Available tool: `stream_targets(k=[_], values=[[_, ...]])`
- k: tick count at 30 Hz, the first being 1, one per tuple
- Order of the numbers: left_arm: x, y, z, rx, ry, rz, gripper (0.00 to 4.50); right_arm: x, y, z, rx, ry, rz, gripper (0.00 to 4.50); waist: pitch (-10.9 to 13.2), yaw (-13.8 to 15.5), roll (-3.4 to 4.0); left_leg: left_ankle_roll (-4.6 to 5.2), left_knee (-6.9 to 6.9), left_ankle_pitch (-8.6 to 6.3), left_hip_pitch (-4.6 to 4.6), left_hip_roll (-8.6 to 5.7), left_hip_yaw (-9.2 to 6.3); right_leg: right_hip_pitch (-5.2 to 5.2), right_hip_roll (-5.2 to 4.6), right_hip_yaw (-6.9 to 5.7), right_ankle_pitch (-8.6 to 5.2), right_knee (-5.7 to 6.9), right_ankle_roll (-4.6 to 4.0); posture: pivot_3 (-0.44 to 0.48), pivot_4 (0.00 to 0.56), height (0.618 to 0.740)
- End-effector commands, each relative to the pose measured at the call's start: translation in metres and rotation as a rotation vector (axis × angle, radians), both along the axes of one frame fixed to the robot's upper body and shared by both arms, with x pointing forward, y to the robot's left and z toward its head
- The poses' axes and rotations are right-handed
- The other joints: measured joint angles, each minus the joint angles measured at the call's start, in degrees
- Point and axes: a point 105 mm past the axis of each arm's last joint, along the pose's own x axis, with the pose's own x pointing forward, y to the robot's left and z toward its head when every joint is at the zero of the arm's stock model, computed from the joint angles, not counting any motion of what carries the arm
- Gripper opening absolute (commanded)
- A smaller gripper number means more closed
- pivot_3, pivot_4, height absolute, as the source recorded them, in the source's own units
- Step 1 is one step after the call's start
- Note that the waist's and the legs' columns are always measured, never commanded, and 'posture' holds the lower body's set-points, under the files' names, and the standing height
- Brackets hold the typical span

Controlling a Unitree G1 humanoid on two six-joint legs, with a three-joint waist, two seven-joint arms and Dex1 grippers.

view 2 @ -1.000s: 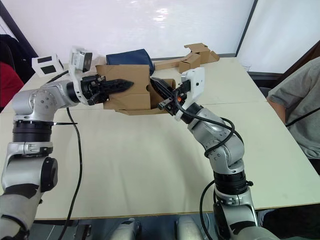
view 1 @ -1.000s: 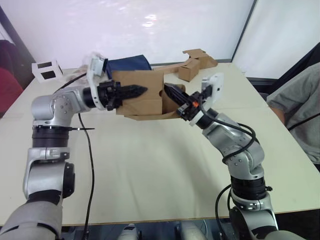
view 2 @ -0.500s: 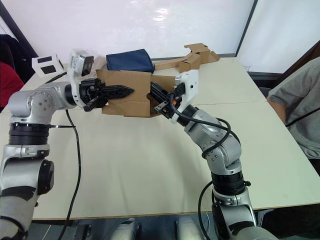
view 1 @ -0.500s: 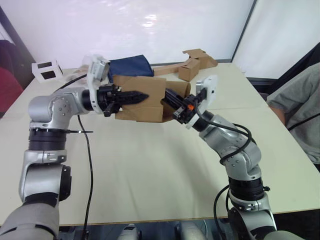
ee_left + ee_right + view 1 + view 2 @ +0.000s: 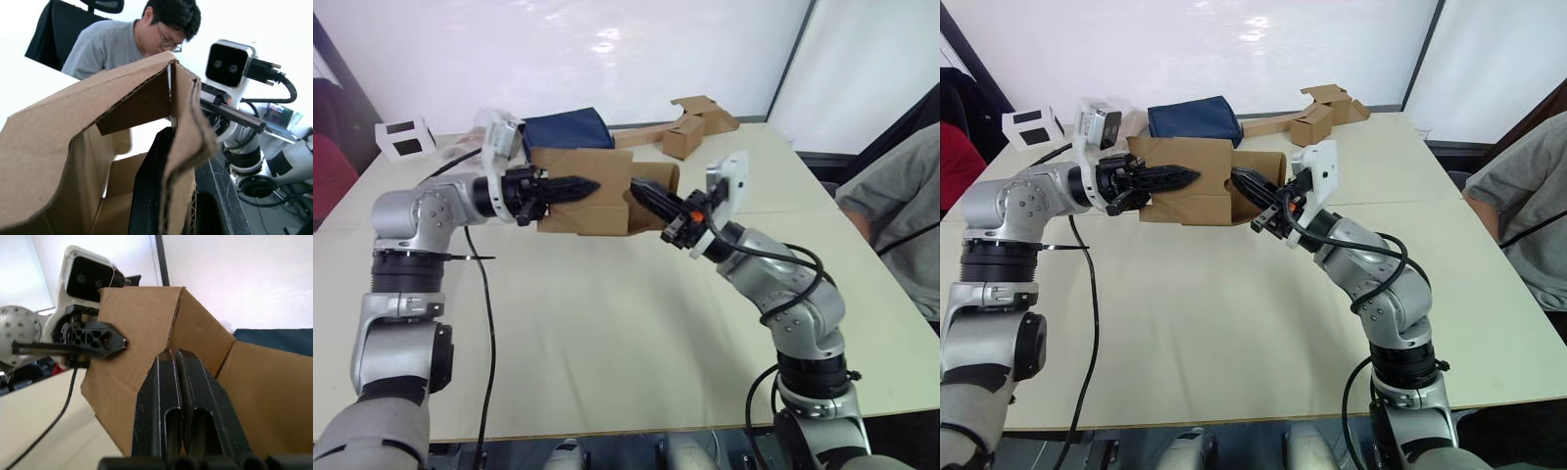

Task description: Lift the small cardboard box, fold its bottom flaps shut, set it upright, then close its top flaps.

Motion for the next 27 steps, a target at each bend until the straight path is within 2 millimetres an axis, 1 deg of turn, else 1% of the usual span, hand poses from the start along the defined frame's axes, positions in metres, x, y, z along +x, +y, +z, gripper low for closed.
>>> stream_targets(k=[1, 3, 6, 8, 11, 14, 16, 20, 24, 27], values=[[-0.003, -0.001, 0.014, -0.002, -0.061, -0.005, 0.0, -0.012, -0.014, 0.011, -0.011, -0.05, 0.006, 0.06, 0.0, 0.01, 0.0, 0.0, 0.0, 0.0, 0.0, 0.0, 0.0, 0.0, 0.0, 0.0, 0.0, 0.0, 0.0, 0.0, 0.15, 0.74], [-0.003, -0.001, 0.015, -0.002, -0.063, -0.006, 0.0, -0.017, -0.021, 0.005, -0.044, -0.028, 0.016, 0.06, 0.0, 0.07, 0.0, 0.01, 0.0, 0.0, -0.01, 0.0, 0.0, 0.0, -0.01, 0.0, 0.0, 0.0, 0.0, 0.0, 0.15, 0.74], [-0.003, -0.001, 0.016, -0.003, -0.067, -0.008, 0.0, -0.028, -0.028, -0.015, -0.128, 0.042, 0.063, 0.06, 0.0, 0.05, 0.0, 0.04, 0.01, -0.02, -0.02, 0.0, 0.0, 0.01, -0.01, 0.0, 0.0, -0.02, 0.0, 0.0, 0.15, 0.74], [-0.003, -0.002, 0.018, -0.005, -0.071, -0.011, 0.0, -0.034, -0.03, -0.026, -0.161, 0.081, 0.086, 0.06, 0.0, 0.03, -0.01, 0.11, 0.01, -0.06, -0.02, 0.0, 0.0, 0.02, 0.0, 0.0, 0.0, -0.03, 0.0, 0.0, 0.15, 0.74], [-0.005, -0.004, 0.02, -0.007, -0.077, -0.019, 0.0, -0.037, -0.029, -0.036, -0.189, 0.112, 0.095, 0.06, 0.0, -0.07, -0.01, 0.12, 0.02, -0.06, -0.02, 0.01, 0.0, 0.01, 0.02, 0.01, 0.0, -0.01, 0.0, 0.0, 0.15, 0.74], [-0.005, -0.006, 0.022, -0.009, -0.084, -0.029, 0.0, -0.035, -0.025, -0.045, -0.216, 0.125, 0.083, 0.06, 0.0, 0.0, -0.01, 0.12, 0.02, -0.07, -0.01, 0.01, 0.0, 0.01, 0.02, 0.01, 0.0, -0.02, 0.0, 0.0, 0.15, 0.74], [-0.007, -0.008, 0.024, -0.01, -0.086, -0.036, 0.0, -0.028, -0.024, -0.046, -0.221, 0.112, 0.051, 0.06, 0.01, 0.01, -0.01, 0.12, 0.02, -0.06, -0.01, 0.01, 0.0, 0.01, 0.02, 0.01, 0.0, -0.02, 0.0, 0.0, 0.15, 0.74], [-0.01, -0.01, 0.026, -0.011, -0.086, -0.055, 0.0, 0.0, -0.033, -0.035, -0.184, 0.029, -0.112, 0.06, 0.01, 0.0, -0.01, 0.11, 0.04, -0.06, -0.01, 0.0, 0.01, 0.01, 0.02, 0.01, 0.0, -0.02, 0.0, 0.0, 0.15, 0.74], [-0.011, -0.011, 0.025, -0.006, -0.077, -0.062, 0.0, 0.005, -0.031, -0.034, -0.203, 0.001, -0.103, 0.06, 0.01, 0.15, -0.01, 0.11, 0.01, -0.06, -0.01, 0.0, 0.0, 0.01, 0.01, 0.0, -0.01, -0.05, 0.01, 0.0, 0.15, 0.74], [-0.013, -0.012, 0.024, -0.001, -0.074, -0.074, 0.0, 0.0, -0.019, -0.024, -0.123, -0.004, -0.033, 0.06, 0.01, -0.05, -0.01, 0.1, 0.02, -0.06, -0.02, 0.0, 0.01, 0.01, 0.01, 0.01, 0.0, -0.06, 0.01, 0.0, 0.15, 0.74]])
